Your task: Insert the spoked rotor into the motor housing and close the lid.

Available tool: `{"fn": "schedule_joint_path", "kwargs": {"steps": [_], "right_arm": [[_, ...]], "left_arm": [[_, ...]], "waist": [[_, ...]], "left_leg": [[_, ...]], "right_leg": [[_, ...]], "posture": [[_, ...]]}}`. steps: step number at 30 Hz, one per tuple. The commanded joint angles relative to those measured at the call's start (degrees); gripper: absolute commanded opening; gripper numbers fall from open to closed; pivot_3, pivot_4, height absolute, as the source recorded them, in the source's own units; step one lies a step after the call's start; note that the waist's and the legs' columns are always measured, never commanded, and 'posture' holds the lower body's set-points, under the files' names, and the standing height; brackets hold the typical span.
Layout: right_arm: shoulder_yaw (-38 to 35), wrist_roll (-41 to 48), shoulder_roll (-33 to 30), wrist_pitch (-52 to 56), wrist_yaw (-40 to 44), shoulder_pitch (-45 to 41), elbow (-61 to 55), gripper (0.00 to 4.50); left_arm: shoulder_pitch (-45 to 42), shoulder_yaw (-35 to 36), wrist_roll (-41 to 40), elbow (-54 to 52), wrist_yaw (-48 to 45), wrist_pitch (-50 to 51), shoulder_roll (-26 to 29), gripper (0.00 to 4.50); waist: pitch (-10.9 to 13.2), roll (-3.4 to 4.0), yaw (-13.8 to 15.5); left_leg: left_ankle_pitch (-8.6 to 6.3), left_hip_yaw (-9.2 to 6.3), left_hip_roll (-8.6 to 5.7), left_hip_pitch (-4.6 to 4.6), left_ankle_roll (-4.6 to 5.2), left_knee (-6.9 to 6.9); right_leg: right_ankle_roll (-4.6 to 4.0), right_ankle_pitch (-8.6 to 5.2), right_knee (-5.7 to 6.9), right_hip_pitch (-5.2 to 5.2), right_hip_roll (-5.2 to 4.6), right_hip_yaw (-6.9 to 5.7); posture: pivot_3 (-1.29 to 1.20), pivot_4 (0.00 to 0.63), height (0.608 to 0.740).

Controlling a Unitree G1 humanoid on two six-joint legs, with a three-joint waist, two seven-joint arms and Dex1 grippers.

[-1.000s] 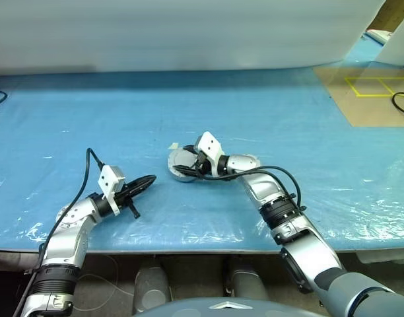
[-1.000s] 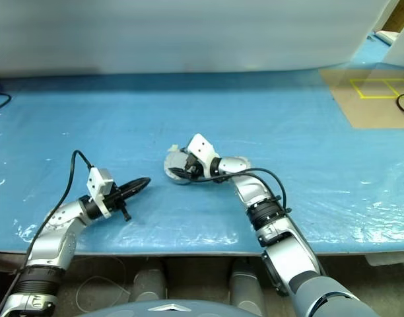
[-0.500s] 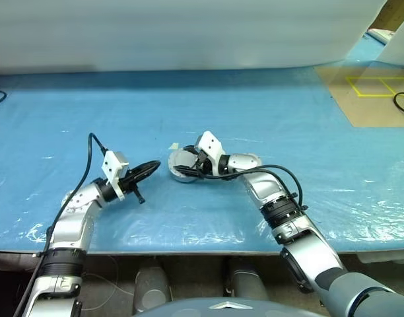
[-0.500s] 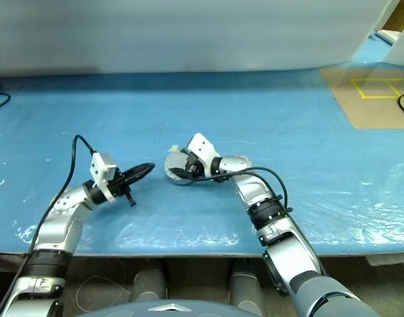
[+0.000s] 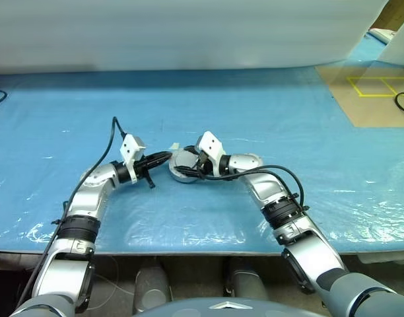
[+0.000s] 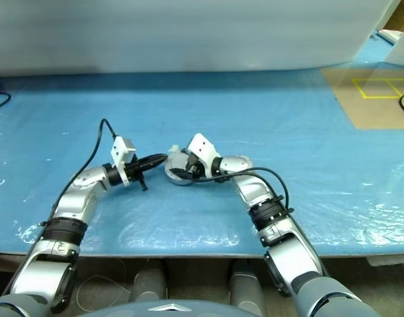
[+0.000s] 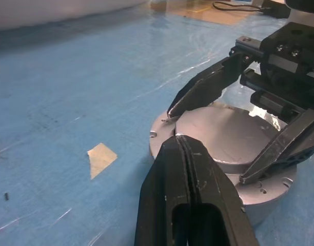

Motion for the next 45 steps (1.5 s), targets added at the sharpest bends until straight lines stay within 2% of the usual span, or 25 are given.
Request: {"fn": "schedule_joint_path", "kwargs": {"steps": [1, 13, 14, 16, 17, 31, 36, 41, 45], "right_arm": [[0.4, -1.7, -1.7, 2.1, -0.9, 2.0, 1.0, 3.15], [-0.2, -0.6, -1.9, 3.3, -1.4, 2.3, -1.2, 3.15], [-0.4, -0.2, -1.9, 3.8, -1.2, 2.4, -1.7, 3.88], [-0.7, 0.4, -2.1, 4.5, -0.8, 2.7, -2.6, 4.45], [-1.3, 0.8, -2.0, 5.0, -1.2, 2.7, -2.8, 4.49], [-12.0, 13.9, -1.9, 17.6, 0.1, 2.6, -8.1, 4.49], [-15.2, 20.2, -3.1, 30.9, 0.5, 2.7, -9.3, 4.49], [-19.8, 25.2, -1.9, 43.0, -3.8, 1.4, -7.9, 4.49], [-22.9, 27.2, -0.2, 48.7, -7.8, 0.6, -6.2, 4.49]], "left_arm": [[-1.2, -1.1, 2.0, 1.3, -0.9, -0.4, 0.7, 0.0], [-1.5, -5.2, 6.8, 3.0, -1.8, 1.2, 2.0, 0.0], [-1.5, -5.3, 6.9, 2.9, -1.8, 1.3, 2.0, 0.0], [-1.6, -5.4, 7.0, 2.9, -1.9, 1.4, 1.9, 0.0], [-1.7, -5.5, 7.1, 3.0, -1.9, 1.3, 2.0, 0.0], [-2.4, -5.9, 7.9, 3.3, -2.9, 0.0, 1.8, 0.0], [-2.5, -5.7, 8.2, 3.6, -2.7, -0.9, 1.7, 0.0], [-2.7, -5.5, 8.5, 4.0, -2.4, -1.7, 1.5, 0.0], [-2.5, -5.3, 8.5, 4.0, -2.3, -2.0, 1.3, 0.0]], "waist": [[0.0, 0.0, 0.0], [-0.1, 0.13, 0.2], [-0.1, 0.14, 0.2], [-0.1, 0.14, 0.2], [-0.1, 0.14, 0.1], [-0.1, 0.16, 0.2], [-0.1, 0.16, 0.2], [-0.1, 0.17, 0.3], [-0.1, 0.17, 0.3]], "left_leg": [[0.0, 0.0, 0.0, 0.0, 0.0, 0.0], [0.0, 0.0, -0.07, 0.08, 0.0, -0.03], [0.0, 0.0, -0.07, 0.08, 0.0, -0.04], [0.0, 0.0, -0.08, 0.09, 0.0, -0.05], [0.0, 0.0, -0.08, 0.09, 0.0, -0.06], [0.0, 0.0, -0.07, 0.04, 0.0, -0.17], [0.0, 0.0, -0.07, 0.04, 0.0, -0.24], [0.0, 0.0, -0.07, 0.04, 0.0, -0.27], [0.0, 0.0, -0.07, 0.04, -0.01, -0.32]], "right_leg": [[0.0, 0.0, 0.0, 0.0, 0.0, 0.0], [0.0, 0.0, -0.05, 0.13, -0.09, -0.01], [0.0, 0.0, -0.06, 0.14, -0.1, -0.01], [0.0, 0.0, -0.08, 0.15, -0.1, -0.01], [0.0, 0.0, -0.08, 0.15, -0.09, -0.01], [0.0, 0.0, -0.15, 0.08, -0.07, -0.02], [0.0, 0.0, -0.17, 0.06, -0.07, -0.04], [0.0, 0.0, -0.16, 0.04, -0.07, -0.04], [0.0, -0.01, -0.17, 0.0, -0.07, -0.05]], "posture": [[0.0, 0.15, 0.74], [0.0, 0.15, 0.74], [0.0, 0.15, 0.74], [0.0, 0.15, 0.74], [0.0, 0.15, 0.74], [0.0, 0.15, 0.74], [0.0, 0.15, 0.74], [0.0, 0.15, 0.74], [0.0, 0.15, 0.74]]}}
